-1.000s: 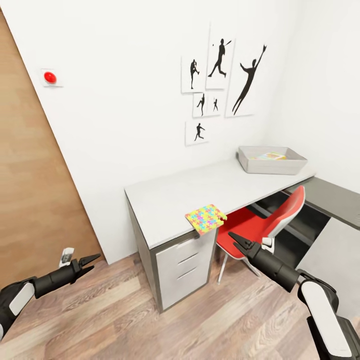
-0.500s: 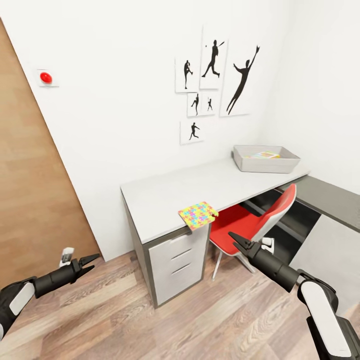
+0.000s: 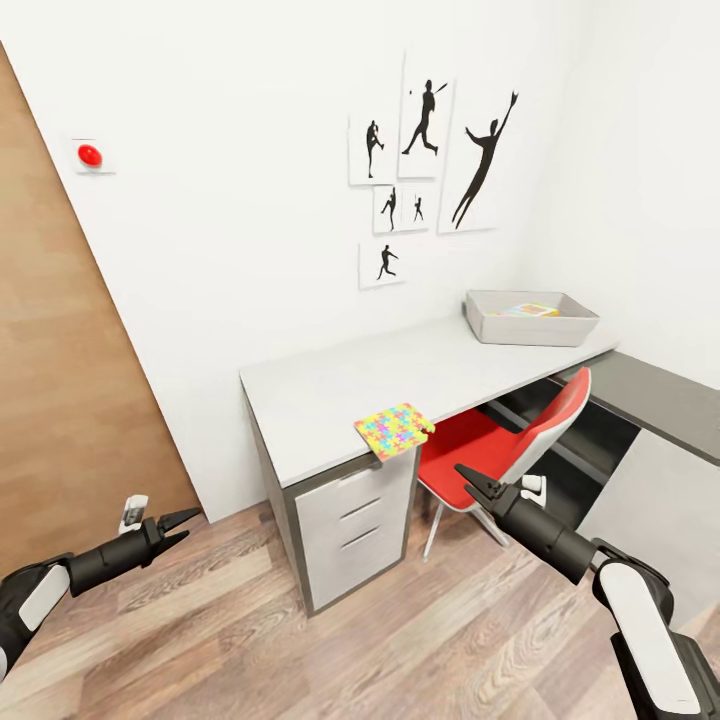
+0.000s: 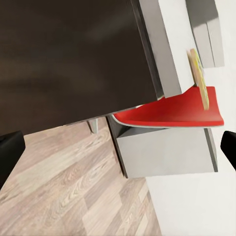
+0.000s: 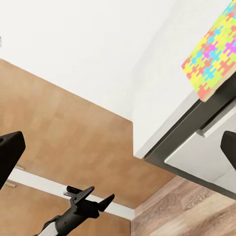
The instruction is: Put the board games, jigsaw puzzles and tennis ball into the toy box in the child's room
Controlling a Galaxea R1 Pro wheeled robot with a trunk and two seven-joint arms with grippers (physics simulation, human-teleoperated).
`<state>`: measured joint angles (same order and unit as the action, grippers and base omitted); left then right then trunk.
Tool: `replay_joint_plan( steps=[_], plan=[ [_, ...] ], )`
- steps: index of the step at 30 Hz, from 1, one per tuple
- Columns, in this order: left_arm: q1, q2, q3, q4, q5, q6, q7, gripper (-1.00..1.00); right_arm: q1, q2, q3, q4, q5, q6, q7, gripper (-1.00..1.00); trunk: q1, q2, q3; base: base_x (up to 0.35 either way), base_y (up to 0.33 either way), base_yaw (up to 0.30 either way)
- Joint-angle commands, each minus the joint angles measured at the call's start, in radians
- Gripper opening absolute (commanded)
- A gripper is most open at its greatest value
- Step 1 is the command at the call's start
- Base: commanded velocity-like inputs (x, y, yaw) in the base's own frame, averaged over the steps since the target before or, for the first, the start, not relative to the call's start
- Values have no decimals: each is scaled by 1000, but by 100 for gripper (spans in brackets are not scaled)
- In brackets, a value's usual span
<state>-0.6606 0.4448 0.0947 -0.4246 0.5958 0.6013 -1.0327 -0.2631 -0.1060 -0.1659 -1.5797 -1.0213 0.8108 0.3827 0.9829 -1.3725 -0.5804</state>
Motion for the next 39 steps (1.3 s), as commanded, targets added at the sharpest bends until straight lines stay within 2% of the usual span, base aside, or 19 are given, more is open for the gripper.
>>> replay_joint_plan(
  steps=[1, 14, 39],
  plan=[
    [-1, -1, 1, 0, 4, 8, -1, 100, -1, 1, -1, 0, 1, 5, 3, 100, 0, 0, -1, 0, -90, 0],
    [-1, -5, 2, 1, 4, 8, -2, 100, -1, 5, 1, 0, 1, 4, 1, 100, 0, 0, -1, 0, -116, 41],
    [-1, -9, 2, 1, 4, 8, -1, 100, -1, 5, 5, 1, 1, 4, 0, 100, 0, 0, -1, 0, -209, 272]
  ],
)
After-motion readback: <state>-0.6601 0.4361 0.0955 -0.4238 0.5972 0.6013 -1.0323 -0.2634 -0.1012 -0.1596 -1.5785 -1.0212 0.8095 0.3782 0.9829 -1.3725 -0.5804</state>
